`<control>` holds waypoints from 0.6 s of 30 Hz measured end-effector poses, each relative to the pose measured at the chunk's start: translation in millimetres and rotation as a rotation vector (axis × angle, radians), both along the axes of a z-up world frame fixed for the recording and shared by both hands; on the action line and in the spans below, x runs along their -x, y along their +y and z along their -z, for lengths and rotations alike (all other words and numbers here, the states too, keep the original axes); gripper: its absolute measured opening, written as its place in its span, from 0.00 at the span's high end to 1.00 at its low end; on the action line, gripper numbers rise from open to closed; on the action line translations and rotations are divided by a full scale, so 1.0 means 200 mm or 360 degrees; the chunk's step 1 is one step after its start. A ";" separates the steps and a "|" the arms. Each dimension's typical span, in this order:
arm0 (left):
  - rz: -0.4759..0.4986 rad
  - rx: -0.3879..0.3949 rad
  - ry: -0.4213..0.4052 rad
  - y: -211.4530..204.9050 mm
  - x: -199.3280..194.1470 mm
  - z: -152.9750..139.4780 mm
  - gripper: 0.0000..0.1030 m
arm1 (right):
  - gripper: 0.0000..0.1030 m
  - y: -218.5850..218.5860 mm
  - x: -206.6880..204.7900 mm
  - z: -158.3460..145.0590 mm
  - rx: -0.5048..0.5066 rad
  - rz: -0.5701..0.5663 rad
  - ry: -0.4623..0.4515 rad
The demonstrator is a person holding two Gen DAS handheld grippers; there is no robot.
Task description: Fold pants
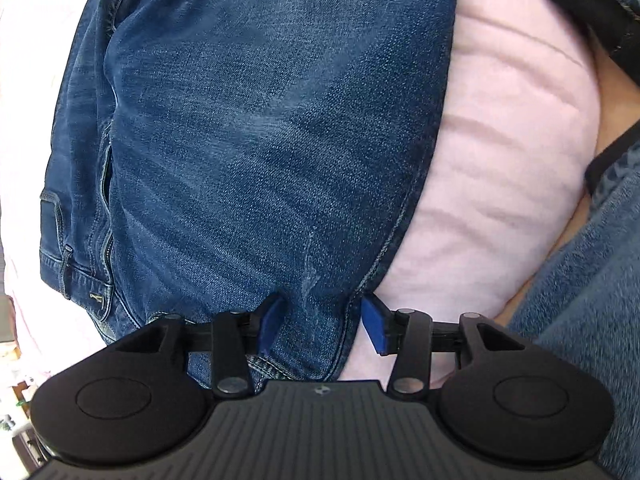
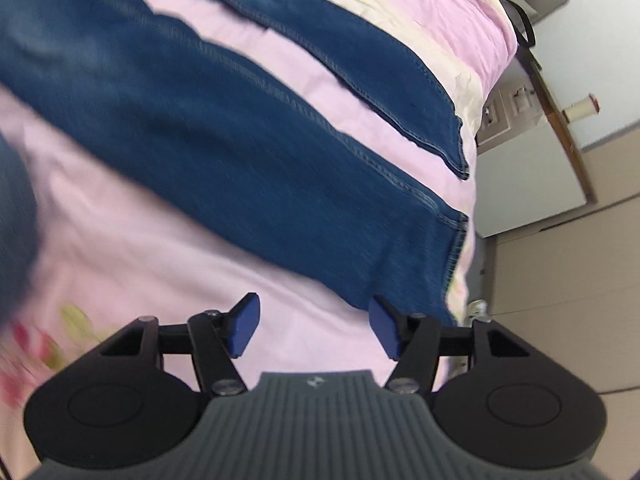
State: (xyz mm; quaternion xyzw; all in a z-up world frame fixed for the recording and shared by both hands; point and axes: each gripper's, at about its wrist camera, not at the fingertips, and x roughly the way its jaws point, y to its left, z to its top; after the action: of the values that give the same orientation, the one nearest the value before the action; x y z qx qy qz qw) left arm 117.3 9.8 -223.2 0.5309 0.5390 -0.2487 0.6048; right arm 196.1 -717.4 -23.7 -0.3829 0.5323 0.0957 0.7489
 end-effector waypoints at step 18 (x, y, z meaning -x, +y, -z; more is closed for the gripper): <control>-0.0537 0.0285 -0.0514 0.09 -0.01 -0.34 0.91 | 0.67 -0.28 -0.04 0.39 0.0627 -0.0356 -0.0278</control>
State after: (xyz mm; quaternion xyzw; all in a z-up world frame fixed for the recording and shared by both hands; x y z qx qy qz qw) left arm 118.3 28.2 -155.5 0.4106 0.4921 -0.1028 0.7607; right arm 204.9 -773.8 -101.2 -0.5850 0.4281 0.0389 0.6878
